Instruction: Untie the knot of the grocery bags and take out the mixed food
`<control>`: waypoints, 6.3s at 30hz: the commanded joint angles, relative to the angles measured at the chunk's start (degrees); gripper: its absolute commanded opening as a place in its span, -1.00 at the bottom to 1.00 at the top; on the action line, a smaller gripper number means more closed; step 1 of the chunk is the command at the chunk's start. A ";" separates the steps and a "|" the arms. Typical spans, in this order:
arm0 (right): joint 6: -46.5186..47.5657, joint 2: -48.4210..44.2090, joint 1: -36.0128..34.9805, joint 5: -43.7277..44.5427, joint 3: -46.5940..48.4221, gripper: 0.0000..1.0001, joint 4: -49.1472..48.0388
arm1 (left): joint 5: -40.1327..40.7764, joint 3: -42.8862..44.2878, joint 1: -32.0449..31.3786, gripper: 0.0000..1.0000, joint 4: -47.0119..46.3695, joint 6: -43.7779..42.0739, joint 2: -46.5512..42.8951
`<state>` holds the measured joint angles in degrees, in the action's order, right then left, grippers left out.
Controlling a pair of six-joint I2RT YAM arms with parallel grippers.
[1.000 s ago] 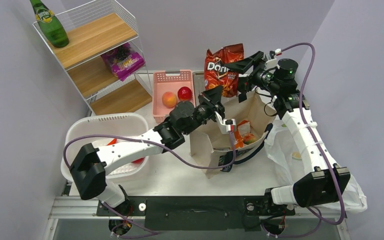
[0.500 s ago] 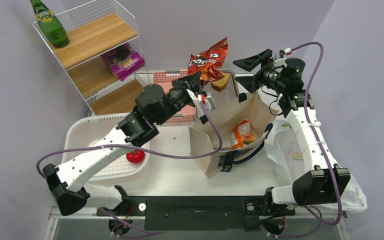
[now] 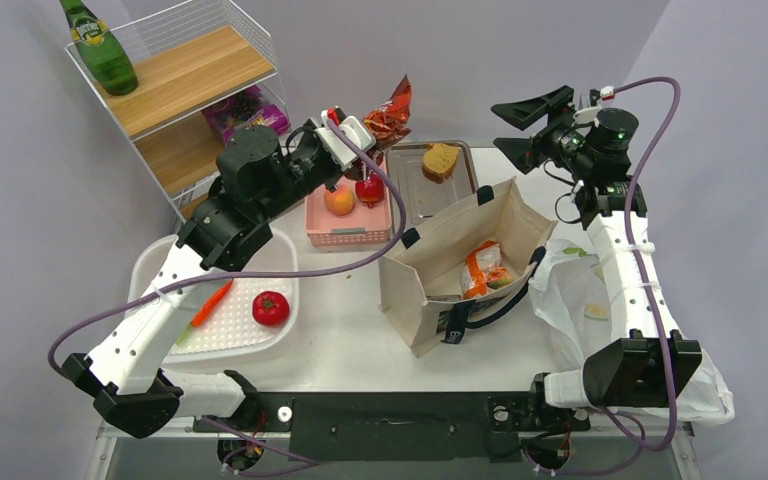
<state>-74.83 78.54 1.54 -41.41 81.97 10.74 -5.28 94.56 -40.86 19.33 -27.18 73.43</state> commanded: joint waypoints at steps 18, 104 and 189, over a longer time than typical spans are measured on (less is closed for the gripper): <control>1.43 0.47 0.02 -1.89 2.41 0.55 -4.04 | 15.74 0.86 18.32 -1.00 4.98 -22.68 -2.05; 95.72 7.31 -5.19 35.70 10.20 0.32 61.90 | -18.30 -8.35 15.79 0.16 16.43 -2.40 -4.92; 70.88 -14.64 -22.28 7.30 2.36 -1.00 37.93 | -3.57 2.08 -14.67 0.50 8.81 -48.78 42.25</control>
<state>-2.07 65.17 -20.16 -25.89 82.74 54.70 -14.28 98.56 -55.35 37.52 -74.37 113.12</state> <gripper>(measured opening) 0.056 0.723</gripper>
